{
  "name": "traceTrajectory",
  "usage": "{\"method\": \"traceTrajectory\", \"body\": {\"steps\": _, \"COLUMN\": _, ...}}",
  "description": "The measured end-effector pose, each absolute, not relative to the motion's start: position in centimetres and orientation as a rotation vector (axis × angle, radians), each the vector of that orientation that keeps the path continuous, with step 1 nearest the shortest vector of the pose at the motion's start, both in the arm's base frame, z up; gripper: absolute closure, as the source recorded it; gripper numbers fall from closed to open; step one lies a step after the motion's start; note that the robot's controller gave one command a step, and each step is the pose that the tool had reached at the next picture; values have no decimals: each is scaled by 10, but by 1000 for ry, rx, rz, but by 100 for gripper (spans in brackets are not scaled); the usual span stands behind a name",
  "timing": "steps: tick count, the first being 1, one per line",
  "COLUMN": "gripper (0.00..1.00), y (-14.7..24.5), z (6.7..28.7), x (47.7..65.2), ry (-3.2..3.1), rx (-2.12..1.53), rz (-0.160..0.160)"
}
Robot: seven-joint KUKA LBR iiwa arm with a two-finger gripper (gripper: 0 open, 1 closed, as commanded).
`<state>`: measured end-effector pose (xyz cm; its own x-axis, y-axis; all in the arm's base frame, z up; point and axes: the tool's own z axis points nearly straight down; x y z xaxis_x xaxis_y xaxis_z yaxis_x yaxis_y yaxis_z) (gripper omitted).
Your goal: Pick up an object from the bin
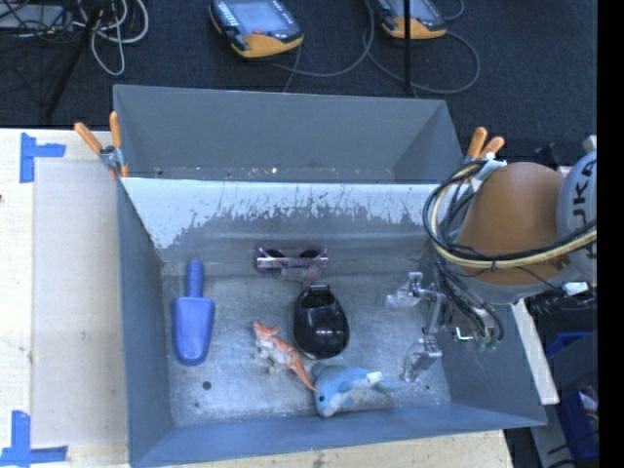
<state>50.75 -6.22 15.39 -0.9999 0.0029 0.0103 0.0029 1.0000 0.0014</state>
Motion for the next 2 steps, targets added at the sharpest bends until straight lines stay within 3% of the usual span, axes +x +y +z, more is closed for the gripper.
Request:
{"method": "traceTrajectory", "body": {"steps": 1, "gripper": 0, "y": -62, "z": 158, "x": 509, "ry": -3139, "rx": -1, "rz": -1}}
{"method": "traceTrajectory", "body": {"steps": 2, "gripper": 0, "y": -20, "z": 123, "x": 509, "ry": -3145, "rx": 26, "rz": 3}}
